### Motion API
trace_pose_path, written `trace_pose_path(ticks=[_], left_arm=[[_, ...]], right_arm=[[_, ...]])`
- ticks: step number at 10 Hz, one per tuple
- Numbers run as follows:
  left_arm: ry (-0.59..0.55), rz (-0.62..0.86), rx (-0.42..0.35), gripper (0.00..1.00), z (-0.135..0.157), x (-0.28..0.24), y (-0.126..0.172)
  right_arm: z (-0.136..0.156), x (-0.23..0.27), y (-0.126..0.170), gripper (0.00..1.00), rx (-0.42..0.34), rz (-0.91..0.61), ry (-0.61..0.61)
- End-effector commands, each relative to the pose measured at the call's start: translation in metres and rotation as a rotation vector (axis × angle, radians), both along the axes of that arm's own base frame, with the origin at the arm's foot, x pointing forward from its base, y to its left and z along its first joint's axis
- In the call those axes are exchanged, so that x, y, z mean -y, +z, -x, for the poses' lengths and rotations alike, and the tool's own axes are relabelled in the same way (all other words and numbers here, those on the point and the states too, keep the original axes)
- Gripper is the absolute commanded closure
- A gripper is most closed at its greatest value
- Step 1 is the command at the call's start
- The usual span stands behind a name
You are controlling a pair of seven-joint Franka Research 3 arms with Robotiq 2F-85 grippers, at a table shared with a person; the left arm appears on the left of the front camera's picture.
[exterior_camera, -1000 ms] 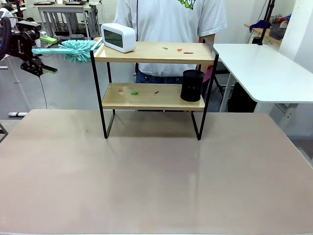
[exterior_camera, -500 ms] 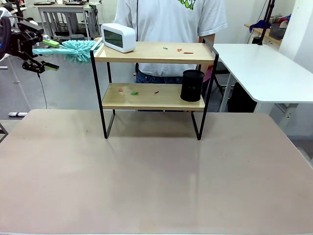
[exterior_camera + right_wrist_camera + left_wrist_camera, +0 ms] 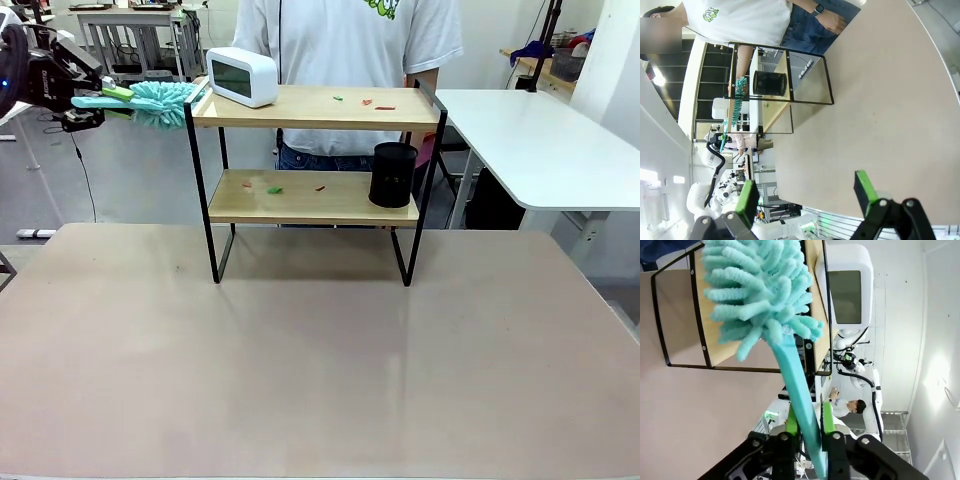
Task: Clean the shelf.
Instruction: Pick up the Duster from the human.
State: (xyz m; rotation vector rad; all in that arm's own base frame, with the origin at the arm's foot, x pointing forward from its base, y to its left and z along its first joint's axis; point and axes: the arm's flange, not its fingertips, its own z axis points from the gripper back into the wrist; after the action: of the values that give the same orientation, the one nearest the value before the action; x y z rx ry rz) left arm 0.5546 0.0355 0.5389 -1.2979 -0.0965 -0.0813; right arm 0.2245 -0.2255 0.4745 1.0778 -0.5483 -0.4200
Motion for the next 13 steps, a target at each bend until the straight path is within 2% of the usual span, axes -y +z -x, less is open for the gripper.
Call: trace_pose_path(ticks=[1, 5, 7, 8, 9, 10, 11, 13], left_arm=[[0.023, 0.0, 0.035, 1.0, 0.009, 0.011, -0.006], [0.032, -0.03, 0.058, 1.0, 0.015, 0.006, -0.002], [0.047, -0.077, 0.116, 1.0, 0.038, -0.018, 0.008], [0.047, -0.133, 0.151, 1.0, 0.06, -0.04, 0.015], [0.044, -0.201, 0.208, 1.0, 0.095, -0.07, 0.023], [-0.012, -0.274, 0.281, 1.0, 0.136, -0.093, 0.025], [-0.112, -0.292, 0.329, 1.0, 0.179, -0.11, 0.018], [-0.113, -0.342, 0.37, 1.0, 0.244, -0.131, -0.013]], right_arm=[[-0.002, 0.001, 0.002, 0.0, 0.033, 0.0, 0.004], [-0.002, 0.001, 0.002, 0.0, 0.033, 0.0, 0.004], [-0.002, 0.001, 0.002, 0.0, 0.033, 0.0, 0.004], [-0.002, 0.001, 0.002, 0.0, 0.033, 0.0, 0.004], [-0.002, 0.001, 0.002, 0.0, 0.033, 0.0, 0.004], [-0.002, 0.001, 0.002, 0.0, 0.033, 0.0, 0.004], [-0.002, 0.001, 0.002, 0.0, 0.033, 0.0, 0.004], [-0.002, 0.001, 0.002, 0.0, 0.033, 0.0, 0.004]])
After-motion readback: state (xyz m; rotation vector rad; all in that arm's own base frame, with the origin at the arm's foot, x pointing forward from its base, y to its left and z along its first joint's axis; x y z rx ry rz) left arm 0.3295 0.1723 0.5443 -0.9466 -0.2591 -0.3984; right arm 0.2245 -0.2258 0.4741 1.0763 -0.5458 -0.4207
